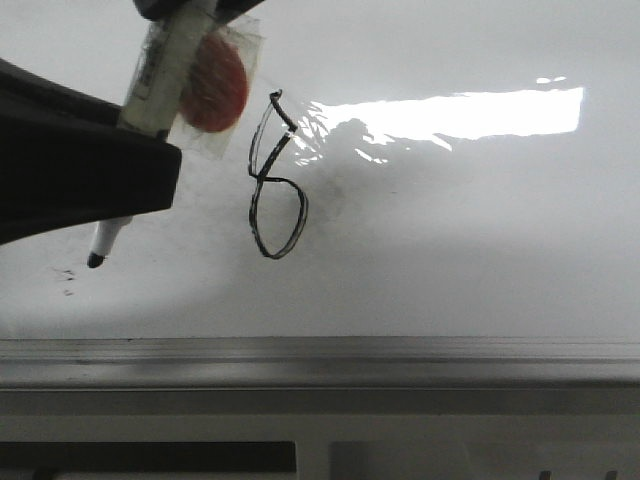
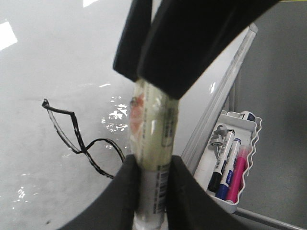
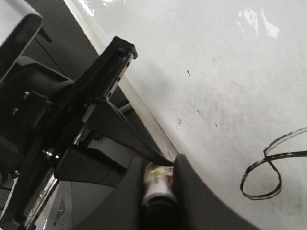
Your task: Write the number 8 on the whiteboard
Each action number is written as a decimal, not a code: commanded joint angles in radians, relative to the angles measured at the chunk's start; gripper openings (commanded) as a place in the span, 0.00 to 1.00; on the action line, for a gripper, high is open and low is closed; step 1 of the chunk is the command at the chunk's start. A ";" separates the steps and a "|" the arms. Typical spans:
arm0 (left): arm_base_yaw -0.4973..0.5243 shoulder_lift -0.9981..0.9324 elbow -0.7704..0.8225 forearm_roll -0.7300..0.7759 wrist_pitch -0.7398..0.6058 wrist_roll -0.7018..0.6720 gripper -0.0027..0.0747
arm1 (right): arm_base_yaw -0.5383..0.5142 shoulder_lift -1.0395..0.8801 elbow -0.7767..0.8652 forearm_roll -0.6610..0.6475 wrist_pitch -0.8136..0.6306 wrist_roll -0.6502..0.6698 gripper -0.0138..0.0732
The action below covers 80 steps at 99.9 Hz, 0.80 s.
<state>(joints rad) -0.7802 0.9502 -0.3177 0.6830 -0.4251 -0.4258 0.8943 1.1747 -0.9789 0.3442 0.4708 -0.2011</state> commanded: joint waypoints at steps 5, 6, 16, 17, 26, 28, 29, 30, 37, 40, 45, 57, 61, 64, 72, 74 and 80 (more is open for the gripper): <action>-0.009 -0.005 -0.029 -0.038 -0.073 -0.015 0.01 | 0.003 -0.019 -0.029 0.021 -0.048 0.005 0.17; -0.009 -0.005 -0.029 -0.038 -0.073 -0.017 0.01 | 0.003 -0.019 -0.029 0.021 -0.048 0.005 0.18; -0.009 -0.005 -0.029 -0.074 -0.073 -0.055 0.01 | 0.001 -0.019 -0.029 0.021 -0.046 0.005 0.36; -0.009 -0.005 -0.029 -0.080 -0.069 -0.063 0.01 | 0.001 -0.019 -0.029 0.021 -0.046 0.005 0.39; -0.009 -0.005 -0.029 -0.173 -0.034 -0.091 0.01 | 0.001 -0.019 -0.029 0.021 -0.046 0.005 0.51; -0.009 -0.005 -0.029 -0.204 -0.022 -0.100 0.01 | 0.001 -0.019 -0.029 0.021 -0.046 0.005 0.52; -0.009 -0.005 -0.029 -0.215 -0.014 -0.104 0.01 | 0.001 -0.019 -0.029 0.021 -0.046 0.005 0.52; -0.009 -0.005 -0.029 -0.239 -0.008 -0.106 0.01 | 0.001 -0.019 -0.029 0.021 -0.045 0.005 0.52; -0.009 -0.005 -0.029 -0.379 0.047 -0.112 0.01 | 0.001 -0.019 -0.029 0.021 -0.033 0.005 0.52; -0.009 -0.005 -0.029 -0.439 0.071 -0.112 0.01 | 0.001 -0.019 -0.029 0.021 -0.028 0.005 0.52; -0.005 -0.005 -0.029 -0.542 0.118 -0.112 0.01 | 0.001 -0.019 -0.029 0.021 -0.013 0.005 0.52; -0.005 0.012 -0.029 -0.705 0.178 -0.112 0.01 | 0.001 -0.019 -0.029 0.021 0.026 0.005 0.52; -0.005 0.024 -0.029 -0.722 0.180 -0.112 0.01 | 0.001 -0.019 -0.029 0.021 0.032 0.005 0.52; -0.005 0.032 -0.029 -0.733 0.176 -0.112 0.01 | 0.001 -0.019 -0.029 0.021 0.032 0.007 0.52; -0.005 0.061 -0.029 -0.764 0.163 -0.112 0.01 | 0.001 -0.019 -0.029 0.021 0.032 0.017 0.52; -0.005 0.070 -0.029 -0.764 0.157 -0.112 0.01 | 0.001 -0.019 -0.029 0.021 0.032 0.021 0.52; -0.005 0.095 -0.029 -0.764 0.132 -0.112 0.01 | 0.001 -0.019 -0.029 0.021 0.034 0.029 0.52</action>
<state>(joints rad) -0.7859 1.0230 -0.3177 -0.0555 -0.1996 -0.5289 0.8943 1.1747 -0.9789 0.3464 0.5517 -0.1807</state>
